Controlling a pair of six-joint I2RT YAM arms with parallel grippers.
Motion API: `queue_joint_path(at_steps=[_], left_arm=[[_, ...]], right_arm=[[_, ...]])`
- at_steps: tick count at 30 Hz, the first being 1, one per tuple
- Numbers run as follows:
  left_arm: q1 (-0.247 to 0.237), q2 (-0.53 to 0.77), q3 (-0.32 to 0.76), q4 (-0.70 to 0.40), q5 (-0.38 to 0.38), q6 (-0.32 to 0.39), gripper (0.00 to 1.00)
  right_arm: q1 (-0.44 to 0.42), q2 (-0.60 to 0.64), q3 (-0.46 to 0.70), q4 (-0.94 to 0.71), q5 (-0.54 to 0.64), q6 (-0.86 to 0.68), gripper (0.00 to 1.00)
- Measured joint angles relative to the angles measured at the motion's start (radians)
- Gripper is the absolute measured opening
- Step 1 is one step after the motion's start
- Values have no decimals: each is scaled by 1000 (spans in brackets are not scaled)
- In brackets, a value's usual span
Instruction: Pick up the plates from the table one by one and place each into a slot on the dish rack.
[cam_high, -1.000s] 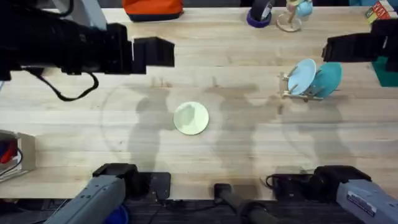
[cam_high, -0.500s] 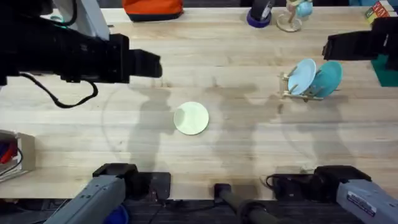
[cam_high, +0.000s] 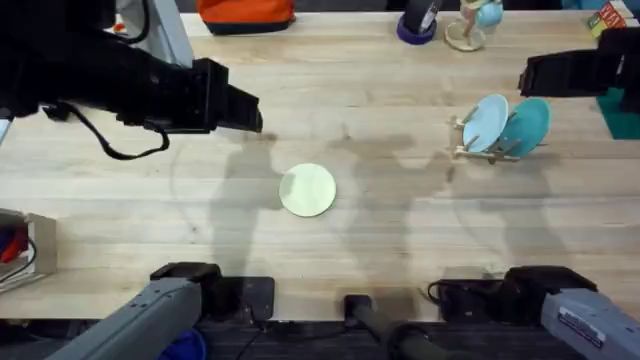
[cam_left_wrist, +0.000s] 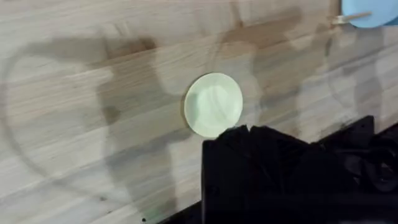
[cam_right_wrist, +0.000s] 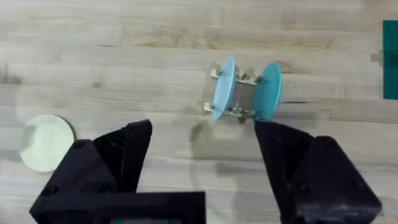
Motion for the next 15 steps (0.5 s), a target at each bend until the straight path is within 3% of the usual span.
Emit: queue_joint_path(at_steps=[6,15], left_arm=[[0,3,-12,3,63,62,44],[0,3,-166,69,213,161,43]], right_arm=[[0,0,0,0,0,0,994],[0,0,0,-8,0,0,995]])
